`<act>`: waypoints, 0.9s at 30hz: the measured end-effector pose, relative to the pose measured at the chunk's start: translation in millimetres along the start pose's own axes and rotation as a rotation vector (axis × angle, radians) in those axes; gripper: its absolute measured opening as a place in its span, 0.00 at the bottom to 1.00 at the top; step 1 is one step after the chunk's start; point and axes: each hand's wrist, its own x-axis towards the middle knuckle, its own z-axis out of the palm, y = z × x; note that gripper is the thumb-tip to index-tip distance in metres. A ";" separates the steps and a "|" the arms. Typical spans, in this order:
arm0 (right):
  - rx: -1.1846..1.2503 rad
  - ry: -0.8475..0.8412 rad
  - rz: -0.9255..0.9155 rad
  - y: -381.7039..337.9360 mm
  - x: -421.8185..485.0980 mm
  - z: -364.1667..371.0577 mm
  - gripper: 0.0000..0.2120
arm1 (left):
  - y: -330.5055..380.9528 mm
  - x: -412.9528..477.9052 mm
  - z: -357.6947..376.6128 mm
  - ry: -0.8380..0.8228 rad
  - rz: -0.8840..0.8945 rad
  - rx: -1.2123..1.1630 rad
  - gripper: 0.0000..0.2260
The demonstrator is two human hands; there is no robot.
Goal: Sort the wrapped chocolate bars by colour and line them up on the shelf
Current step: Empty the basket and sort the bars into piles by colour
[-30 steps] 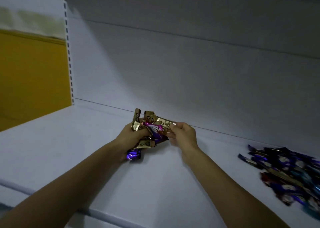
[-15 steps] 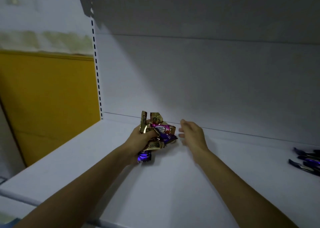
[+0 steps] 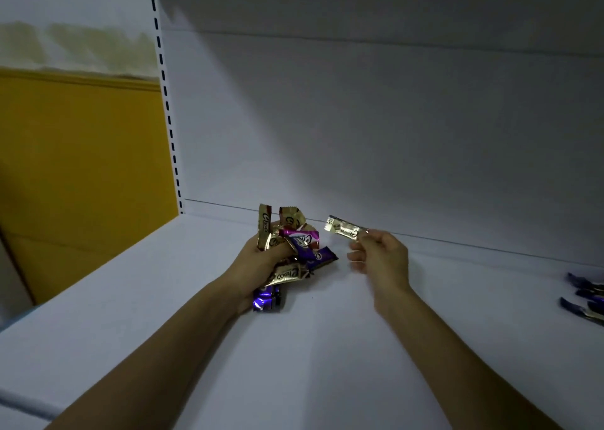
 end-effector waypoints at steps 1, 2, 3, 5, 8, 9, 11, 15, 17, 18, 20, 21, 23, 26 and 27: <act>-0.034 -0.027 -0.001 -0.5 1.3 -2.3 0.06 | 0.4 0.0 -0.6 -0.001 0.001 -0.009 0.12; -0.071 -0.083 0.007 -0.5 1.3 -3.8 0.06 | 0.6 0.1 -0.9 -0.003 0.000 -0.010 0.13; -0.108 -0.147 0.019 0.0 0.4 -4.3 0.06 | 0.5 0.3 -1.0 -0.005 -0.003 -0.004 0.13; -0.215 -0.218 0.007 3.5 -0.8 -3.7 0.09 | -0.1 -0.1 -0.8 -0.010 -0.005 0.008 0.13; -0.339 -0.155 -0.111 6.8 -3.5 -1.3 0.07 | 0.8 -1.0 0.4 -0.030 0.000 0.010 0.11; -0.346 -0.140 -0.151 6.4 -5.4 -0.9 0.06 | 0.7 -1.3 0.3 -0.034 0.003 0.021 0.10; -0.313 -0.163 -0.195 4.0 -10.2 0.8 0.09 | 0.3 -2.3 0.6 -0.037 -0.006 0.066 0.10; -0.172 -0.312 -0.139 -2.1 -17.5 11.4 0.12 | -0.9 -6.5 0.7 -0.102 -0.014 0.147 0.11; -0.131 -0.350 -0.100 -5.2 -20.0 17.3 0.12 | -0.8 -6.5 0.8 -0.109 -0.017 0.160 0.10; -0.117 -0.368 -0.084 -6.3 -22.1 19.9 0.11 | -1.2 -5.6 0.6 -0.104 -0.014 0.167 0.11; -0.115 -0.399 -0.075 -6.7 -27.8 24.4 0.10 | -2.5 -3.7 0.4 -0.081 -0.007 0.172 0.10; -0.125 -0.407 -0.075 -6.0 -29.9 25.7 0.10 | -3.4 -2.7 0.2 -0.069 -0.004 0.168 0.09; -0.149 -0.408 -0.056 -5.1 -31.9 25.5 0.11 | -4.2 -2.0 0.2 -0.038 -0.006 0.142 0.08; -0.157 -0.401 0.014 -6.8 -28.1 17.9 0.10 | -3.8 -1.1 -0.6 0.022 -0.005 0.103 0.12; -0.156 -0.414 0.044 -7.6 -26.1 14.7 0.08 | -3.3 -0.9 -0.6 0.035 -0.001 0.094 0.11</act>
